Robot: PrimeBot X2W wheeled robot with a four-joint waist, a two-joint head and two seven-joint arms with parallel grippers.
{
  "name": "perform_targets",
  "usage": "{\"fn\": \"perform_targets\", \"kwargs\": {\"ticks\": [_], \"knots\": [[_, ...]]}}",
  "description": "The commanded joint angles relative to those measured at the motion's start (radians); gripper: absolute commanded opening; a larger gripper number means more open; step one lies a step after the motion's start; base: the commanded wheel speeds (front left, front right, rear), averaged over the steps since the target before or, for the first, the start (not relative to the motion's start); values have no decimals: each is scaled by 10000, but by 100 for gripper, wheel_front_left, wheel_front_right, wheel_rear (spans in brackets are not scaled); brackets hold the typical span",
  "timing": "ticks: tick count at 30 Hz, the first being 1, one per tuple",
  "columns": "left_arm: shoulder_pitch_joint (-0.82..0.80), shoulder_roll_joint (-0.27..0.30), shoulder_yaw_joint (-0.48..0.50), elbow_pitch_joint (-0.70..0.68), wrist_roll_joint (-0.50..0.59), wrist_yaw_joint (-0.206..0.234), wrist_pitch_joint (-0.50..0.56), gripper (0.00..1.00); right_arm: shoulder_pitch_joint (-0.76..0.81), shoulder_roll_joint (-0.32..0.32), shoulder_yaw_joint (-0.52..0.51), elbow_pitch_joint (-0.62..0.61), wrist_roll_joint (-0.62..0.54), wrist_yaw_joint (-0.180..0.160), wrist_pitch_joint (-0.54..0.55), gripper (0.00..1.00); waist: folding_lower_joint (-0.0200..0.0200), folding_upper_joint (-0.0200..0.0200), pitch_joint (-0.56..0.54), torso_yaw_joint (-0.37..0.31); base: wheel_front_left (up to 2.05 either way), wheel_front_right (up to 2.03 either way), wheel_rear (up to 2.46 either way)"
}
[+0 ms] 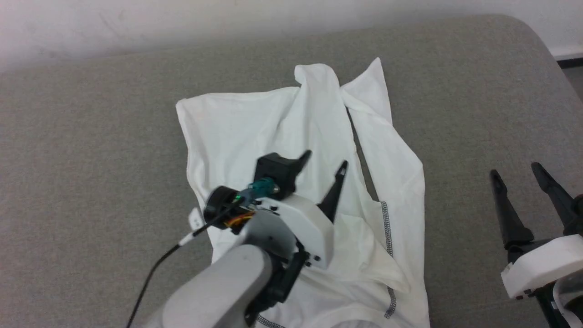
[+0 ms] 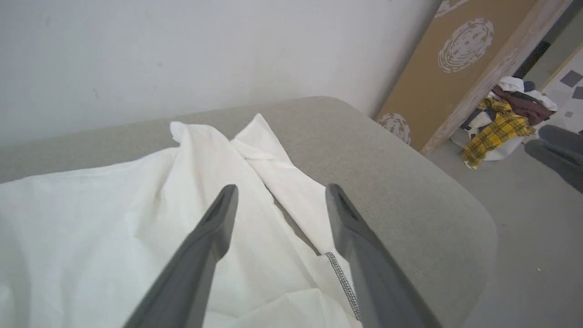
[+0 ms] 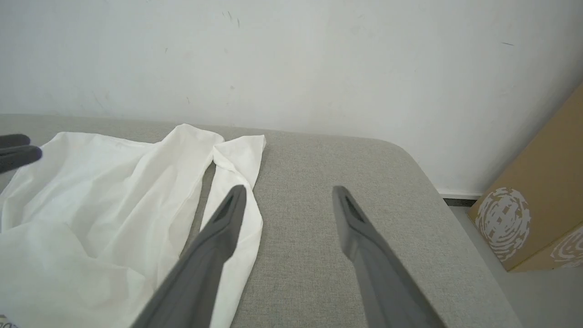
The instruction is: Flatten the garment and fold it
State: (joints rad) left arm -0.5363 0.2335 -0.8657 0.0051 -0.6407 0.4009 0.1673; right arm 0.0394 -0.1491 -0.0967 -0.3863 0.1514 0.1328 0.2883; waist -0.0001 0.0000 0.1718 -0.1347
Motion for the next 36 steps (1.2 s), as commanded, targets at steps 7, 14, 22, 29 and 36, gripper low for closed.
{"fn": "perform_targets", "kwargs": {"ticks": [7,14,22,29,36], "knots": [[772,1644,1554,-1172,600,1374,-1014,100,-228,-109,-141,612,141,-21,-108,100,1,0,-622,664,0,0,0],[2175,3257,2936,-1887,640,2254,-1794,100,-720,-384,-401,1762,449,-21,-38,100,1,0,-590,765,0,0,0],[3302,4449,4099,-2661,515,2619,-2523,100,-2640,-1305,-440,4418,1190,-21,496,100,1,0,1,1232,0,0,0],[3627,4723,4671,-3469,494,2890,-2936,100,-5752,-2177,-97,6988,2203,-21,1632,100,1,0,1176,1816,0,0,0],[3488,4640,5079,-3685,511,2852,-3563,100,-8266,-2765,291,8536,2734,-21,3149,100,1,0,2331,2505,0,0,0]]}}
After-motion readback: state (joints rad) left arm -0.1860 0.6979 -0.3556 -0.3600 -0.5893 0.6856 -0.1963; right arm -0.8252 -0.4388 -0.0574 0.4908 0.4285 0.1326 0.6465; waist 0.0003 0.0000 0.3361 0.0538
